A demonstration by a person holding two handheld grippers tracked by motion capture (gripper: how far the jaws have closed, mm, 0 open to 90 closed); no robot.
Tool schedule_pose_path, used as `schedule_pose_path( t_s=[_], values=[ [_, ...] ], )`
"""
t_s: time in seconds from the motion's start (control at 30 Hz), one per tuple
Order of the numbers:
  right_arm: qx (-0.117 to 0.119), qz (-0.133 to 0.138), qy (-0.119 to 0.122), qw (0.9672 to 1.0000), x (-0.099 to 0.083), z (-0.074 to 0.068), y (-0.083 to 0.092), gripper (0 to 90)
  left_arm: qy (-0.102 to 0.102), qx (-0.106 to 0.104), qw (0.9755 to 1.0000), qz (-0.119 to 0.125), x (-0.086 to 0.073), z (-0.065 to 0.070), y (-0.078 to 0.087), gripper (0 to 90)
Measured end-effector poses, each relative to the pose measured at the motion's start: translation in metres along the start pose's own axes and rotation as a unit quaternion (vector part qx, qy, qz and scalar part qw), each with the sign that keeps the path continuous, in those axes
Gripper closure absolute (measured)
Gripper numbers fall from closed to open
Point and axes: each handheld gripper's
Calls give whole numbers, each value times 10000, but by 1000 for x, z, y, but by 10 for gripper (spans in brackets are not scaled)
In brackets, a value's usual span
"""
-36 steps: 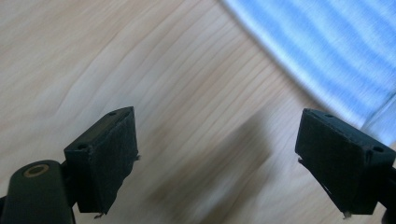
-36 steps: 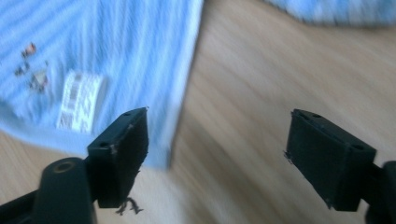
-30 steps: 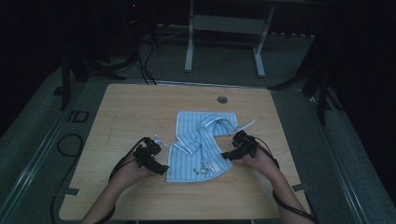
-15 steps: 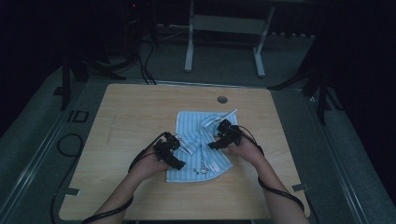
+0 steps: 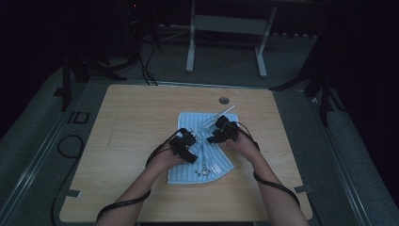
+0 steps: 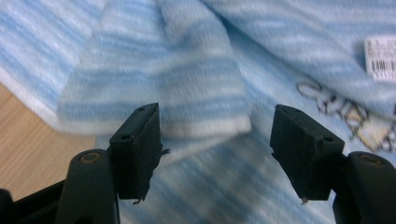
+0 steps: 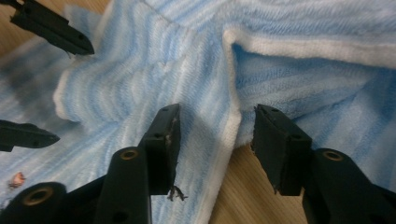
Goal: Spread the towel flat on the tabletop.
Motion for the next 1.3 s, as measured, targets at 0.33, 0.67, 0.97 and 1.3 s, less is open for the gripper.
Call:
schedule_pose_path(
  t_s=[0.33, 0.67, 0.97, 1.3],
  values=[
    [112, -8, 258, 9996, -2, -9, 8, 886, 198, -2, 9995, 250, 6, -7, 4, 832],
    [-12, 334, 456, 9984, -18, -21, 43, 888, 237, 214, 9982, 501, 5, -11, 29, 862],
    [-138, 665, 259, 9974, -58, -17, 81, 888, 317, 206, 9978, 537, 0, -15, 40, 862],
    [-194, 655, -49, 9977, -111, -9, 101, 888, 528, 379, 9966, 505, -2, -36, 44, 862]
  ],
)
Point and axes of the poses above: each handheld gripper's, and its own axes: y roughly backward along the jaws, x roughly out of its top, z roughly to its right
